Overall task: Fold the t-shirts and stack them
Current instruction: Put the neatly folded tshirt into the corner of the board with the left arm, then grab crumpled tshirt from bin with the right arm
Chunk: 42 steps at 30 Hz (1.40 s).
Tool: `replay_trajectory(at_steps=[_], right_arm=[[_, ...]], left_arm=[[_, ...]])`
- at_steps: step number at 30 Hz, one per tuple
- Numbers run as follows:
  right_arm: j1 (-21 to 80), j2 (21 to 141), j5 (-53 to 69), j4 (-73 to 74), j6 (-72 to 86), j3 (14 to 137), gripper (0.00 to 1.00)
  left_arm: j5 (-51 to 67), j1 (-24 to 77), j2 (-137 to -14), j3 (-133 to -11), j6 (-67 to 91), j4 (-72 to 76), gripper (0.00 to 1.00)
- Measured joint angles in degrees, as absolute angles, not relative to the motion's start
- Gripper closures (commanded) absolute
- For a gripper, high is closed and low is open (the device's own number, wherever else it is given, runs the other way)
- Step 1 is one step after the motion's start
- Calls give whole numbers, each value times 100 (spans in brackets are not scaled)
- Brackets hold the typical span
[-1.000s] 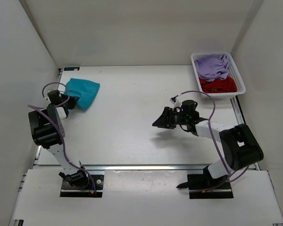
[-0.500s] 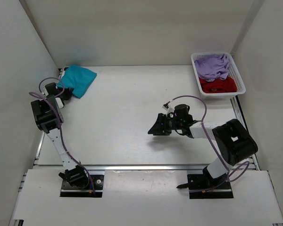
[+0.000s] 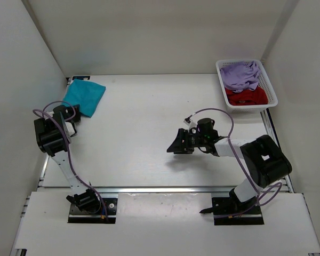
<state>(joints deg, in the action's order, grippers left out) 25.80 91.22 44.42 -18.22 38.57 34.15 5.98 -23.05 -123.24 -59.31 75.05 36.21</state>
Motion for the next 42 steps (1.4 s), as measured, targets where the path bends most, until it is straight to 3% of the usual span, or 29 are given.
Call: replay_trajectory(at_steps=[7,10,12,14,15,16,18,20,22,26,30,35,38,40,42], right_arm=[[2604,8823,4403,-1734,3723,3378,28],[2615,8702,4388,-1638,3684,3275,27],[2604,8549,4346,-1520,3642,3223,29],[2580,8359,4278,-1417,3586,3221,34],[2578,8254,4213,-1369,3568,3225,44],[2580,8149,4141,-1308,3538,3240,56],[2582,7977,3948,-1151,3489,3356,78],[2580,7907,3699,-928,3448,3614,95],[2530,7907,3395,-670,3385,4001,100],[2062,7913,2847,-137,3181,4890,100],[1022,8062,2353,344,2958,5765,100],[-342,8691,1691,740,2749,6744,97],[-965,9419,1389,1116,2580,7513,84],[-1271,9968,1245,1295,2497,8036,67],[-1457,10466,1096,1553,2405,8538,59]], left_arm=[[276,-2226,-11893,-5439,7599,4066,10],[250,-2213,-11555,-5146,7483,4040,7],[233,-2182,-11227,-4921,7341,3955,14],[215,-2143,-10853,-4705,7205,3850,30],[204,-2099,-10641,-4587,7137,3780,37],[198,-2043,-10416,-4460,7085,3721,53],[222,-1863,-9926,-4185,7054,3625,70],[314,-1612,-9411,-3848,7039,3597,76],[373,-1240,-8879,-3524,7000,3511,78],[357,8,-7540,-2987,6661,3225,80],[102,1859,-6204,-2655,6003,3020,75],[80,3603,-5568,-2296,5286,2853,72],[209,3839,-5542,-1791,5092,2731,70],[307,3889,-5520,-1404,5011,2602,68],[416,3903,-5441,-1070,4950,2469,64]])
